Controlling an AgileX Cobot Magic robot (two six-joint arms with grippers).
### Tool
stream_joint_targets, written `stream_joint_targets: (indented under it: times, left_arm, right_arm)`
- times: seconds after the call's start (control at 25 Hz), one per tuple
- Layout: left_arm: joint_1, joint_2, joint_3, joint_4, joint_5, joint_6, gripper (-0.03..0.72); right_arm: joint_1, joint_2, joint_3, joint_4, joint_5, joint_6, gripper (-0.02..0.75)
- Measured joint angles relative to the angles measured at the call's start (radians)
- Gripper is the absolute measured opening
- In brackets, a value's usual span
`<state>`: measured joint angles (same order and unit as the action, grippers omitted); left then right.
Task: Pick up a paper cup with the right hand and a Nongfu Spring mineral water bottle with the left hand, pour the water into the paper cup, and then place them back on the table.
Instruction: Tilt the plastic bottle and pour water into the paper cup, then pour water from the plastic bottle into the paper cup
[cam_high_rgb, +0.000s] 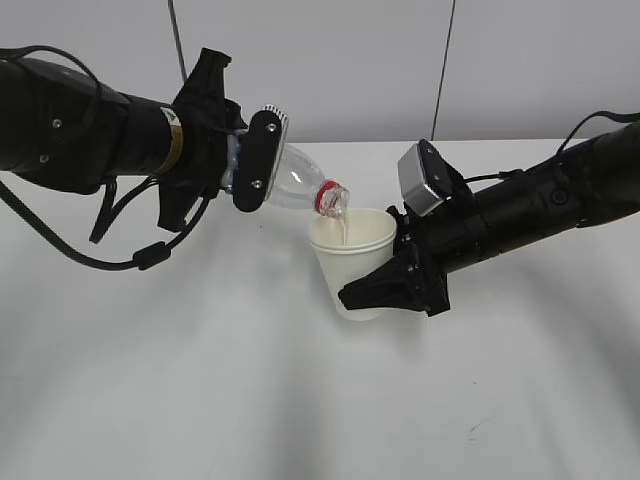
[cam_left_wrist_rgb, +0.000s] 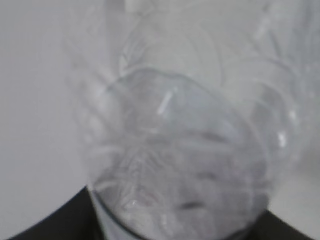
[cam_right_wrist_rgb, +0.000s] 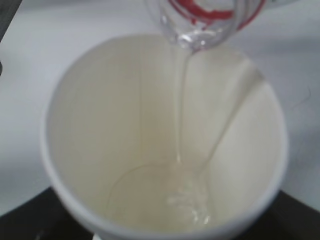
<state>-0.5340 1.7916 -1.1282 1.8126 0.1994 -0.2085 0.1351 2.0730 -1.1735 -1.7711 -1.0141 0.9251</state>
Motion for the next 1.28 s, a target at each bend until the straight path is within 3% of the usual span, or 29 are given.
stream_joint_targets:
  times: [1.28]
  left_arm:
    - [0.000, 0.000, -0.002, 0.007, 0.048, 0.000, 0.331]
  right_arm:
    - [0.000, 0.000, 0.000, -0.007, 0.000, 0.002, 0.480]
